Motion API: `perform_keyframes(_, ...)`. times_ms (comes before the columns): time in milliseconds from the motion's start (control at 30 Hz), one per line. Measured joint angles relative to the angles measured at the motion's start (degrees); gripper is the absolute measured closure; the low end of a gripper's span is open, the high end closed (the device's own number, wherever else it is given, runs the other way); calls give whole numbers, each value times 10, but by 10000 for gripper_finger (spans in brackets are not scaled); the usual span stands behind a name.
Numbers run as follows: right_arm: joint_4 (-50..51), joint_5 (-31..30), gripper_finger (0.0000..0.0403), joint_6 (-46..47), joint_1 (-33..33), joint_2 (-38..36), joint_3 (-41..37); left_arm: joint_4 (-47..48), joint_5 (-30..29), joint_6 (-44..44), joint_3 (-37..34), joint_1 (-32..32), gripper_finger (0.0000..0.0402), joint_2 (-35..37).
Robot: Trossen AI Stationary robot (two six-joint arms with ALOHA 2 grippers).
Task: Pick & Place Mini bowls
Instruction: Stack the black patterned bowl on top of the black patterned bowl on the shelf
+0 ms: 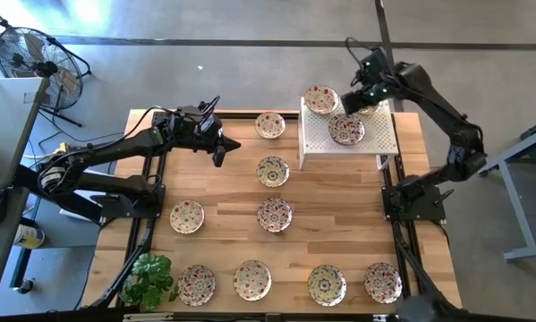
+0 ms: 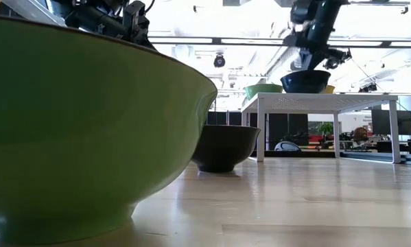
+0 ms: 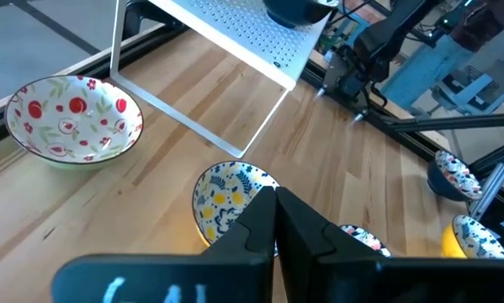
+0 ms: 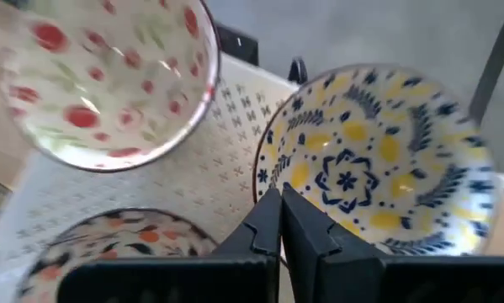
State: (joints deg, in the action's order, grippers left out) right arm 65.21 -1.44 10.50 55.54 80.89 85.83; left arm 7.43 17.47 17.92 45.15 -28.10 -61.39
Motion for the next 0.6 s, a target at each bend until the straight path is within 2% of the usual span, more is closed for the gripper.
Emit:
perform_keyframes(133, -1, 4, 402, 0, -29, -50, 2, 0, 0, -1, 0, 0, 401, 0)
perform_keyframes(300, -14, -3, 402, 26, -103, -107, 2, 0, -1, 19, 0, 0, 401, 0)
perform_keyframes(600, -63, -118, 402, 101, -274, -143, 3, -1, -74, 70, 0, -1, 401, 0)
